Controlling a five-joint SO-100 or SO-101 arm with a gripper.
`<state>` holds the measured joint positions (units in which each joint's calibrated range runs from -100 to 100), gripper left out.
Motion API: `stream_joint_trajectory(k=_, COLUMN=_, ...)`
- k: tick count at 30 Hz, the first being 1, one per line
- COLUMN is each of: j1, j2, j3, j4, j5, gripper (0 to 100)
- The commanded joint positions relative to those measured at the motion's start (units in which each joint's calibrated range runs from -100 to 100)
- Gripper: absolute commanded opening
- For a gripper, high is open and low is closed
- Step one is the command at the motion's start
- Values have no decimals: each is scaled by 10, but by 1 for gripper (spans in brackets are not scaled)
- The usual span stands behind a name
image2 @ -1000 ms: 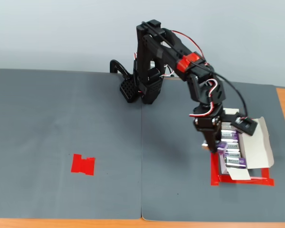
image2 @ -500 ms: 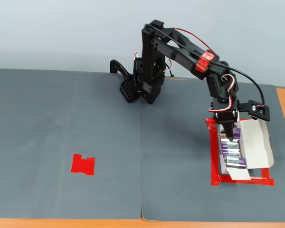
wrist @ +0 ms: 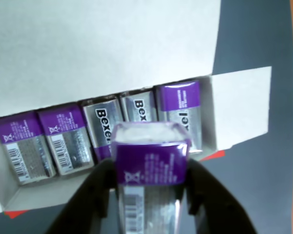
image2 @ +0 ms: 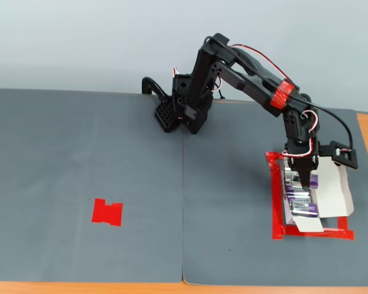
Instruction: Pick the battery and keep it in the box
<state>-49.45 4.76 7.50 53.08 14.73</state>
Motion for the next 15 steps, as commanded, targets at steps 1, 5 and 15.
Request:
stream_joint_trajectory(k=1, j1=-9, j2=-1, j3=-34, j4=1, j5=-2, gripper=8)
stream_joint_trajectory(k=5, j1=-21, j2=5, j3=-28, j4=1, j5=-2, gripper=8)
stream_joint_trajectory(k=15, j1=-36, j2=27, j3=-34, j4=-6, j5=-2, gripper=8)
